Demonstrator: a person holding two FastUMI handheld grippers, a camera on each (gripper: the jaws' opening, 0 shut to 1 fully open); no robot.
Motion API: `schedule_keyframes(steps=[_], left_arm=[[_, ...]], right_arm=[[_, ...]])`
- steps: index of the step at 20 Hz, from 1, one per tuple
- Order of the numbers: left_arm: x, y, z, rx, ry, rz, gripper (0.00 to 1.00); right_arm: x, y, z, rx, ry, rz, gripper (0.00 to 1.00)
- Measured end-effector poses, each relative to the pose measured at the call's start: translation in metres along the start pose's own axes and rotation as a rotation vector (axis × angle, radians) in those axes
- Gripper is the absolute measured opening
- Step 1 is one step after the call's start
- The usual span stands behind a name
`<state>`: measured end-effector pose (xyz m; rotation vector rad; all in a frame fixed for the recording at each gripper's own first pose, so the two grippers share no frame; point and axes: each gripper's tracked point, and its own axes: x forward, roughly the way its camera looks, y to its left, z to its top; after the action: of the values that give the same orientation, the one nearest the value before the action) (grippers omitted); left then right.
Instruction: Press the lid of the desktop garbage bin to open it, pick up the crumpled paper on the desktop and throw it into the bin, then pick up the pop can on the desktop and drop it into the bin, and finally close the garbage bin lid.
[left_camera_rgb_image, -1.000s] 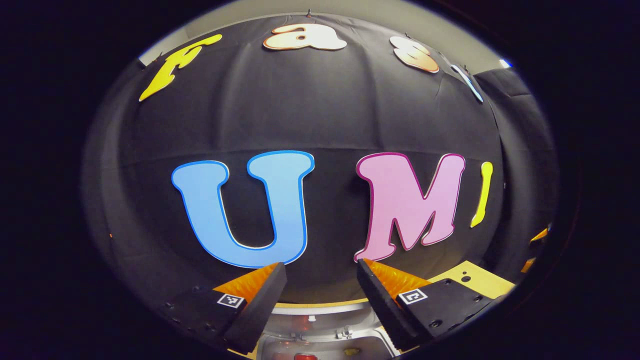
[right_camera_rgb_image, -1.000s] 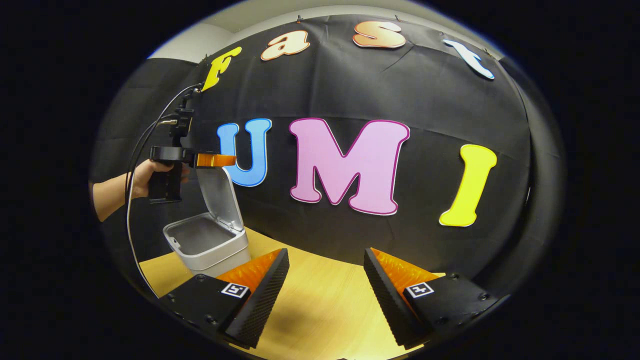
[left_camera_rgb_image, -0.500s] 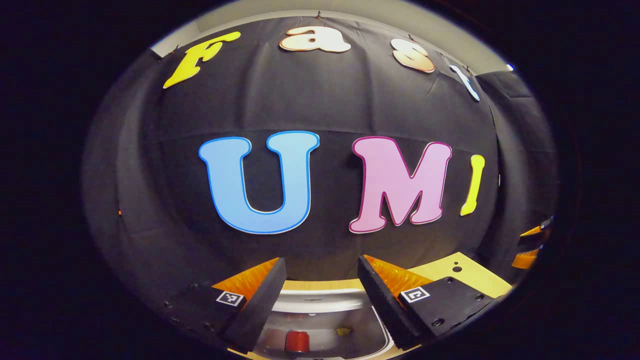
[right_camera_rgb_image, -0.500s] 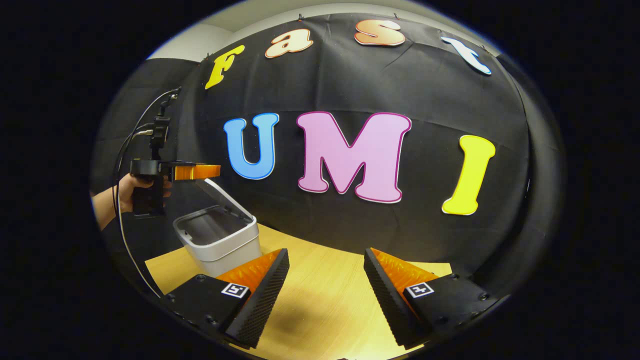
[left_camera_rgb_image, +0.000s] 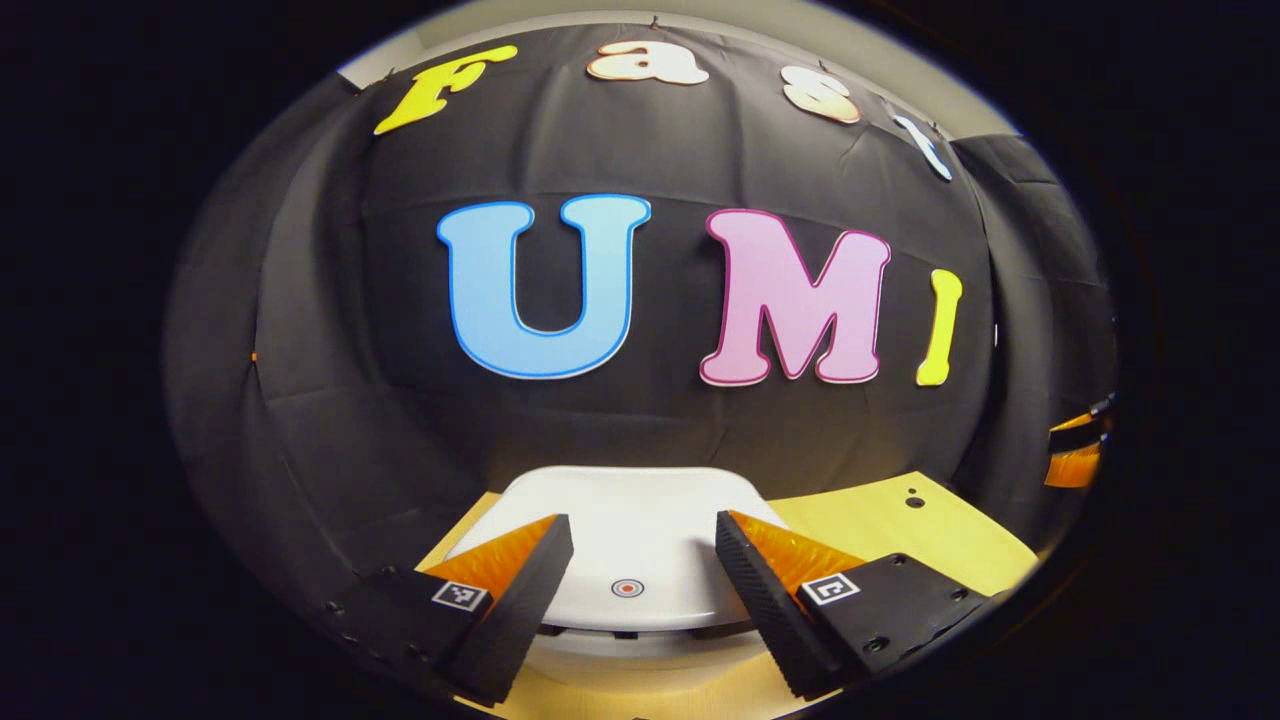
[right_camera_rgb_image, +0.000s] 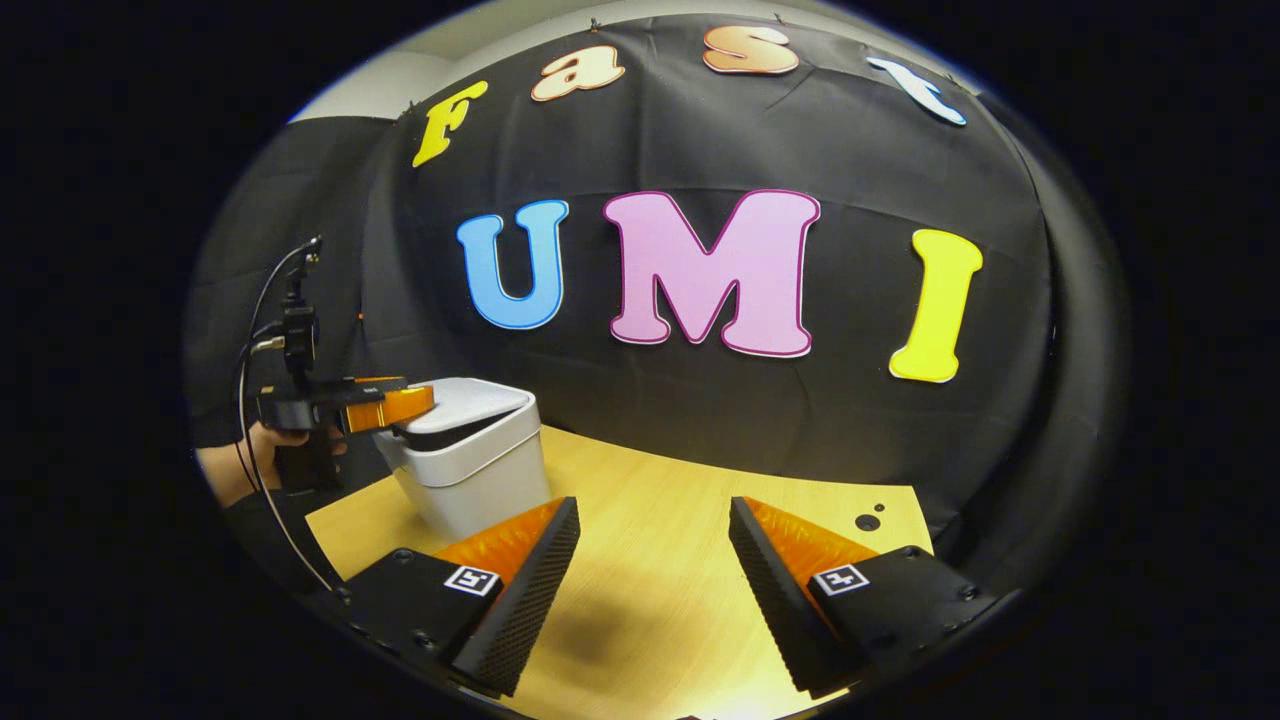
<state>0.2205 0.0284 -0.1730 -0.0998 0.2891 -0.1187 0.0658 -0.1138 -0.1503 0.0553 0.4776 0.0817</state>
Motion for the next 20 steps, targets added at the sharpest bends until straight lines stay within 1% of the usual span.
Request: schedule_keyframes(steps=[2, 3, 4, 6, 8, 10, 12, 13, 14, 16, 17, 19, 20], left_arm=[[0.0, -0.001, -0.009, 0.018, -0.012, 0.001, 0.98], [0.0, -0.001, -0.005, 0.044, -0.041, -0.001, 0.99], [0.001, -0.002, -0.011, 0.065, -0.035, -0.002, 0.98], [0.002, -0.003, -0.007, 0.096, -0.072, -0.004, 0.99], [0.004, -0.003, -0.011, 0.087, -0.093, -0.01, 0.99], [0.002, -0.003, -0.014, 0.064, -0.092, -0.012, 0.99], [0.002, -0.003, -0.018, 0.074, -0.095, -0.01, 1.0], [0.002, -0.004, -0.021, 0.094, -0.093, -0.011, 0.99], [-0.003, -0.004, -0.015, 0.089, -0.117, -0.013, 1.0], [-0.002, -0.004, -0.017, 0.065, -0.127, -0.021, 0.99], [-0.002, -0.004, -0.014, 0.069, -0.126, -0.02, 1.0], [-0.008, -0.004, -0.012, 0.064, -0.104, 0.01, 0.98], [-0.013, -0.007, -0.003, 0.06, -0.119, 0.017, 0.98]], right_arm=[[-0.003, 0.003, -0.004, 0.002, 0.004, -0.008, 0.97], [-0.006, 0.005, -0.007, 0.001, 0.011, -0.01, 0.97], [-0.008, 0.006, -0.01, -0.001, 0.018, -0.015, 0.97], [-0.012, 0.008, -0.016, -0.001, 0.038, -0.027, 0.97], [-0.015, 0.01, -0.018, -0.003, 0.048, -0.043, 0.97], [-0.02, 0.008, -0.014, -0.031, 0.039, -0.076, 0.97], [-0.024, 0.011, -0.011, -0.042, 0.029, -0.091, 0.97], [-0.026, 0.014, -0.01, -0.037, 0.025, -0.096, 0.97], [-0.029, 0.017, -0.009, -0.03, 0.021, -0.099, 0.97], [-0.033, 0.021, -0.012, -0.022, 0.025, -0.112, 0.97], [-0.036, 0.023, -0.013, -0.019, 0.029, -0.117, 0.97], [-0.042, 0.024, -0.011, -0.018, 0.024, -0.135, 0.97], [-0.045, 0.024, -0.01, -0.017, 0.019, -0.146, 0.97]])
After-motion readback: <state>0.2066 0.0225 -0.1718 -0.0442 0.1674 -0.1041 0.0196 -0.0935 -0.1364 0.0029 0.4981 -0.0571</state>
